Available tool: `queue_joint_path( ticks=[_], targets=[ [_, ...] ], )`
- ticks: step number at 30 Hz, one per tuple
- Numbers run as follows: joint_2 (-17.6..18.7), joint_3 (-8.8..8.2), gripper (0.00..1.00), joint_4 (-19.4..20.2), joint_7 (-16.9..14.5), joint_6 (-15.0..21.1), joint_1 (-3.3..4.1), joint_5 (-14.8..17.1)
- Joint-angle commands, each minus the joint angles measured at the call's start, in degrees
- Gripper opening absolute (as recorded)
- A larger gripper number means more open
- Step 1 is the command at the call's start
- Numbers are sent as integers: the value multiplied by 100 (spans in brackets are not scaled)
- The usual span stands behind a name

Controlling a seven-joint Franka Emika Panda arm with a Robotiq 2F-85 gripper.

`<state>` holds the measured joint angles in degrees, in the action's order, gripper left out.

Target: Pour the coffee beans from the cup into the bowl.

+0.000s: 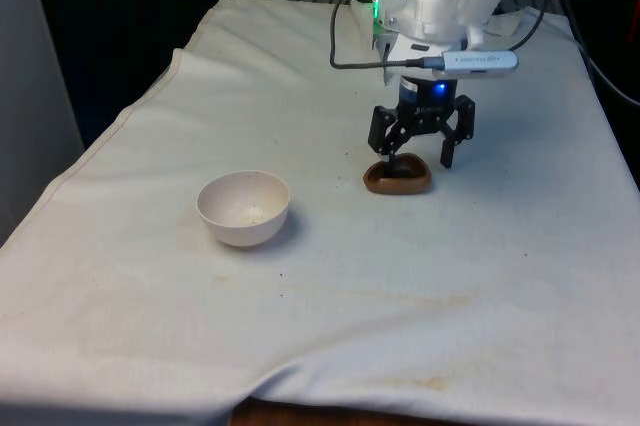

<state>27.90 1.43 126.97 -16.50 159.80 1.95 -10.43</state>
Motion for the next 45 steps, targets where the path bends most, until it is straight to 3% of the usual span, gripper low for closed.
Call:
queue_joint_path(
  ticks=[1,5,6,7,12,14,15,16,20,25,28,30,36,40,45],
  targets=[
    [11,57,100,6,-52,17,-52,52],
    [6,69,100,11,-69,11,-80,63],
    [0,0,100,0,-6,0,-17,0],
    [6,80,100,11,-74,6,-86,69],
    [11,115,100,6,-92,-34,-120,115],
    [11,115,100,0,-86,-57,-115,115],
    [0,11,100,0,-6,-34,-34,17],
    [11,103,100,0,-74,-57,-103,103],
    [6,57,100,0,-46,-46,-69,63],
    [6,29,68,0,-17,-29,-46,34],
    [6,23,58,0,-17,-29,-46,29],
    [6,17,41,0,-11,-23,-40,23],
    [-17,29,10,-6,-6,-40,-34,17],
    [-11,29,4,0,-6,-34,-40,17],
    [-17,34,4,0,0,-40,-34,17]
  ],
)
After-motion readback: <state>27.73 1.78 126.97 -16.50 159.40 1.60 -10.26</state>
